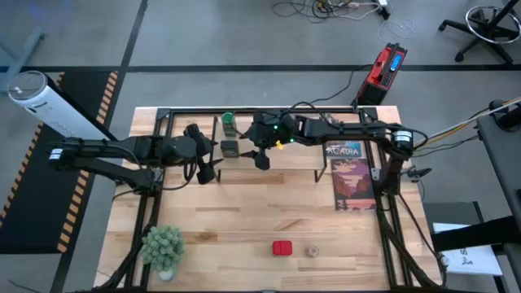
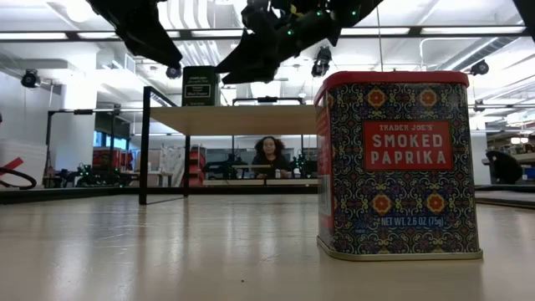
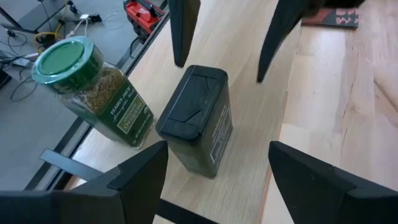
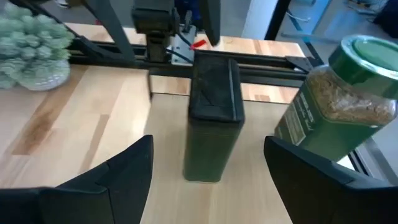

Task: Shelf spices
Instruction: Remove the black seasoning can from the shelf

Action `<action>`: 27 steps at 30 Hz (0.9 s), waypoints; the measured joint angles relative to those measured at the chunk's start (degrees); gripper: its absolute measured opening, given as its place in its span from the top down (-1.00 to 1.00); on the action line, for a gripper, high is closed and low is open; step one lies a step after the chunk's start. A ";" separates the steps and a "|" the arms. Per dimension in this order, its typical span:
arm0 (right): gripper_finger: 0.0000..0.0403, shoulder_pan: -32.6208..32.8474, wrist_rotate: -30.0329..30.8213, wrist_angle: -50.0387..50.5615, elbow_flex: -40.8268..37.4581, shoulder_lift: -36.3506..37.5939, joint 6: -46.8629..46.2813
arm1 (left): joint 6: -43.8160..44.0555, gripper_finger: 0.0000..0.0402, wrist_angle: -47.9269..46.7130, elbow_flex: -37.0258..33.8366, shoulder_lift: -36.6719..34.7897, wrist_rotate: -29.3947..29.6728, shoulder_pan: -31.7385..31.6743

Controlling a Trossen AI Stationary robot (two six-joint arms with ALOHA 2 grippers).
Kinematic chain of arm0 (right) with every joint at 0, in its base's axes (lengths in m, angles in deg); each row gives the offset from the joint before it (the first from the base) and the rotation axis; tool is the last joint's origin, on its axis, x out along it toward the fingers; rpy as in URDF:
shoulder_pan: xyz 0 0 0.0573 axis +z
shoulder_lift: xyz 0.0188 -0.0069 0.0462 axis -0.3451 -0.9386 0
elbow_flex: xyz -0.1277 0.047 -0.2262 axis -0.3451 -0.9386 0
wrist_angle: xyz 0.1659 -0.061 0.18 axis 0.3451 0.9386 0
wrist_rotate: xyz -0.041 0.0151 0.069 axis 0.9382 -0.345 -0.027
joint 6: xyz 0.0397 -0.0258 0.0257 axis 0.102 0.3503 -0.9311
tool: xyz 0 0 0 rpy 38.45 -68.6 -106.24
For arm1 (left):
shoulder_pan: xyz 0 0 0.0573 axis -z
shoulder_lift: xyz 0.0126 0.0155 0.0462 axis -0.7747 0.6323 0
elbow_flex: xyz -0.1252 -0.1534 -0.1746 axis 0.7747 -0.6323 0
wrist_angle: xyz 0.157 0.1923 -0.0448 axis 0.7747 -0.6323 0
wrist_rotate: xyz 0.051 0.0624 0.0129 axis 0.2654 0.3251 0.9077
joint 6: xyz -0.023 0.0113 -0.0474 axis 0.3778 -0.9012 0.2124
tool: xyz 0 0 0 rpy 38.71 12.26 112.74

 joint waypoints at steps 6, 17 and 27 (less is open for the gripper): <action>-0.42 0.02 0.11 -3.22 0.02 -1.36 -0.07 | 0.46 -0.33 -1.04 0.00 0.35 0.01 0.00; -0.41 0.47 -1.22 -4.18 2.41 -3.45 -0.79 | 0.48 -0.33 -0.74 -0.33 3.17 0.02 0.00; -0.31 0.54 -1.52 -3.29 2.75 -3.43 -1.04 | 0.90 -0.29 1.09 -0.31 5.36 0.02 0.00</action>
